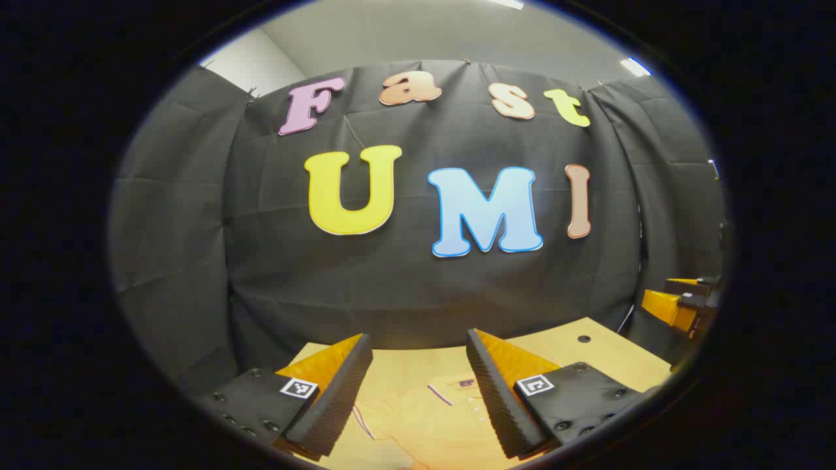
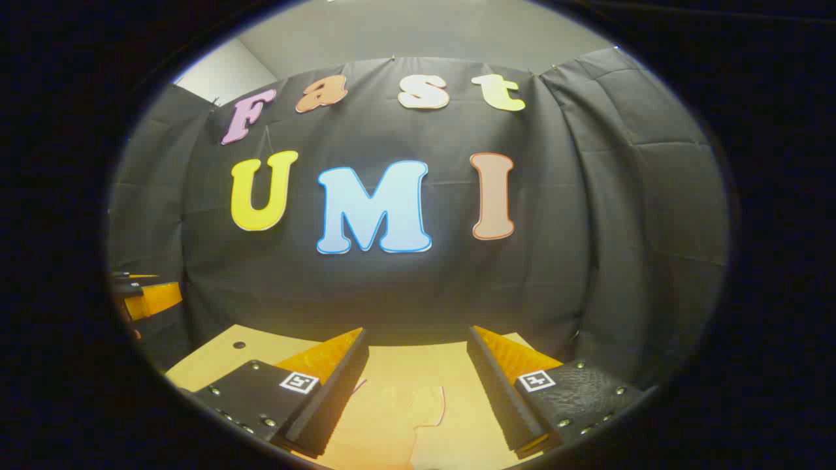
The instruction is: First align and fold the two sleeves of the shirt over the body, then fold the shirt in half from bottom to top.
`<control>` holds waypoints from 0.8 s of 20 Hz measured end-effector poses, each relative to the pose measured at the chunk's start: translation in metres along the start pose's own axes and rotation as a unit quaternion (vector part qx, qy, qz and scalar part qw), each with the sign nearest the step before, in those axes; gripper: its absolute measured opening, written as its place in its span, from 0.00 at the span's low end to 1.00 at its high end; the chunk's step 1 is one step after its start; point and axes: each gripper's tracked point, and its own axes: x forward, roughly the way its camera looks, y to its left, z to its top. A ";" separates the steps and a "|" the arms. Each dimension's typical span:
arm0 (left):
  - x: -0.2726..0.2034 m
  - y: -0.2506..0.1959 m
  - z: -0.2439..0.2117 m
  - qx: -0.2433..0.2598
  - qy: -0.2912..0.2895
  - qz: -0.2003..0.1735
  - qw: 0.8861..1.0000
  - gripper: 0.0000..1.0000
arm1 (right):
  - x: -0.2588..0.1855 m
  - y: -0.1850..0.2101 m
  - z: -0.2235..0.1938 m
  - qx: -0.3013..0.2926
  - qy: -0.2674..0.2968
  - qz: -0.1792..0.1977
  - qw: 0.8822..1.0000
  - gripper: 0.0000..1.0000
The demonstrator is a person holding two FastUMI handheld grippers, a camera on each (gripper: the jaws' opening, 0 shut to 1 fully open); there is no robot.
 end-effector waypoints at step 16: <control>-0.005 0.020 0.000 0.003 -0.002 0.015 1.000 0.96 | -0.001 0.004 -0.002 -0.018 0.030 0.013 0.999 0.95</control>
